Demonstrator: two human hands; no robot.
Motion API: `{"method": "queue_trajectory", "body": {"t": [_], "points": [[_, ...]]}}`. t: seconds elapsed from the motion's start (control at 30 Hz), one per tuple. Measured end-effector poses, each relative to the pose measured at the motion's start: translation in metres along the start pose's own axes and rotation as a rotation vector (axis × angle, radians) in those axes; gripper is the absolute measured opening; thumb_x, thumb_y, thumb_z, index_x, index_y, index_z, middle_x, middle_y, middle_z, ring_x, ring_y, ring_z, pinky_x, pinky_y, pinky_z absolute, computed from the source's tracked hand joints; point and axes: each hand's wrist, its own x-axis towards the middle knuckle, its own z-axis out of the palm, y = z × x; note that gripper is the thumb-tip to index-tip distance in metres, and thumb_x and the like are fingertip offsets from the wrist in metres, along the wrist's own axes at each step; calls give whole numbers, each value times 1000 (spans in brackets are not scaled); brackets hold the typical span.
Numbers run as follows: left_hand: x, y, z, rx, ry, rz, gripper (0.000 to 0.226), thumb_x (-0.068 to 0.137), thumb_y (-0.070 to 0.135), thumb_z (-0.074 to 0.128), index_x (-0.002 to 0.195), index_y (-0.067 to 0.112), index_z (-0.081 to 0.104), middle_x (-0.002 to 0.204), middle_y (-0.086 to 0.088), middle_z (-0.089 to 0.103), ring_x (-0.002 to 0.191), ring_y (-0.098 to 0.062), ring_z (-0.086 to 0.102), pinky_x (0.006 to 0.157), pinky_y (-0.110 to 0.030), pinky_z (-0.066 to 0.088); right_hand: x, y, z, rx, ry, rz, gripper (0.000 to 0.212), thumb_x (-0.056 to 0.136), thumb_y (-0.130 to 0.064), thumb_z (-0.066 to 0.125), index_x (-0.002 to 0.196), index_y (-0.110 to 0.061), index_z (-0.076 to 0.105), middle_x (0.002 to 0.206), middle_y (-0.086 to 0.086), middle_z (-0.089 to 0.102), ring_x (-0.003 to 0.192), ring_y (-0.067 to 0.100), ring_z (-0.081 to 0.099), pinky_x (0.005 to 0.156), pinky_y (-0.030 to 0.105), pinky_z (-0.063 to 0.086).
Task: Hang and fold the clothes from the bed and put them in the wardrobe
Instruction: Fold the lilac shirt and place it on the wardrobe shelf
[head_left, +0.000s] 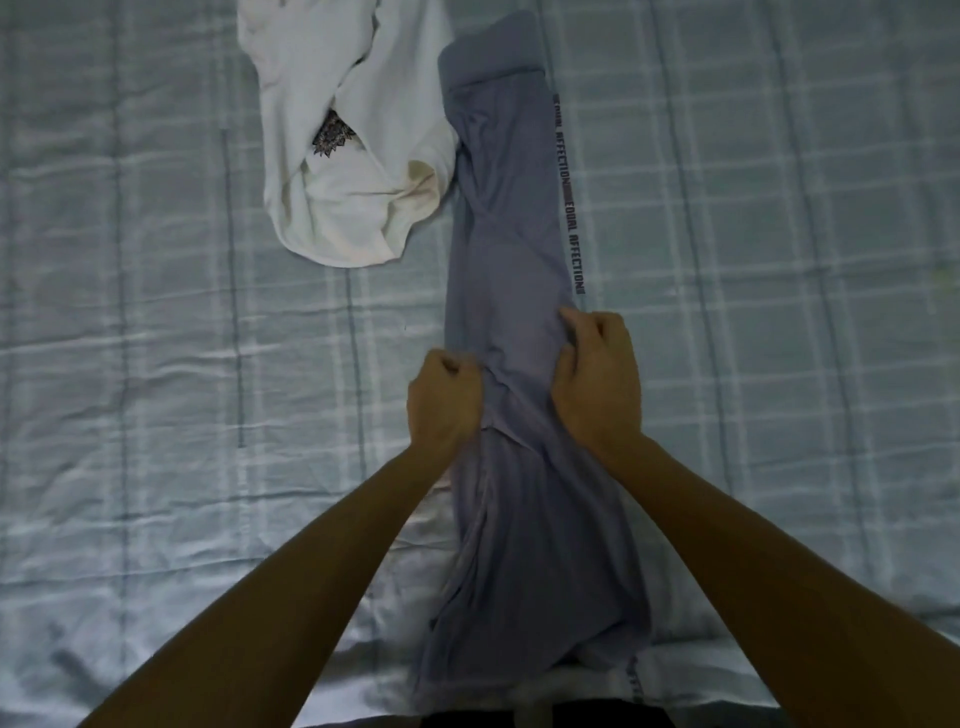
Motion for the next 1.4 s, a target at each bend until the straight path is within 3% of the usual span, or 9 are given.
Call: {"method": "queue_trajectory", "body": {"t": [0.23,0.4,0.57,0.67,0.73,0.83,1.03,1.2,1.4], "points": [[52,49,15,-114,-84,110,24,88,27,61,88,4,54,81,-7,61,75,-21,60,62,-29,50,7,8,26,-228,-260,-277,51,88,-21,52,136,-4,47,139,22,45,120,40,49,89,46,49],[43,44,12,-52,185,381,2,89,9,51,88,9,49,67,7,49,62,-8,48,56,-15,39,-6,24,25,-388,-373,-317,67,91,-27,56,148,-7,26,154,18,21,141,39,23,107,50,29],[-4,-11,5,224,263,623,25,92,19,55,113,6,50,105,-11,54,93,-16,48,80,-32,42,-27,24,17,-356,-388,-312,62,94,-34,43,147,-5,26,153,20,23,141,38,23,111,50,23],[-37,-51,5,480,13,952,33,91,18,56,120,4,51,122,-15,51,109,-20,46,92,-37,38,-53,30,12,-318,-346,-362,55,94,-30,36,141,-1,37,147,21,36,137,38,32,109,49,28],[-57,-84,7,582,-48,867,45,93,29,54,130,7,44,134,-17,43,122,-28,41,100,-39,31,-79,43,11,-313,-360,-367,54,94,-29,36,138,2,42,144,23,40,134,41,36,106,53,35],[-83,-107,8,405,89,471,43,92,43,54,118,10,48,119,-10,48,106,-23,45,92,-36,34,-116,60,10,-290,-357,-295,56,94,-32,35,141,-1,38,148,23,33,136,40,33,108,51,29],[-105,-114,13,342,-1,476,31,97,35,48,74,15,41,64,2,47,59,-16,48,56,-30,34,-163,67,5,-237,-312,-241,57,97,-34,39,145,-5,30,150,24,29,137,38,30,111,49,25],[-109,-124,0,33,162,303,25,95,26,55,81,10,42,62,7,47,57,-4,45,49,-16,30,-187,80,-3,-336,-412,-307,60,97,-45,32,143,-7,35,149,22,33,135,39,34,109,50,28],[-131,-138,-10,144,380,103,32,91,37,58,105,12,44,88,-4,54,80,-25,52,66,-27,36,-208,98,-17,-412,-456,-347,58,92,-34,50,141,-5,40,148,22,34,135,41,35,104,56,35]]}}
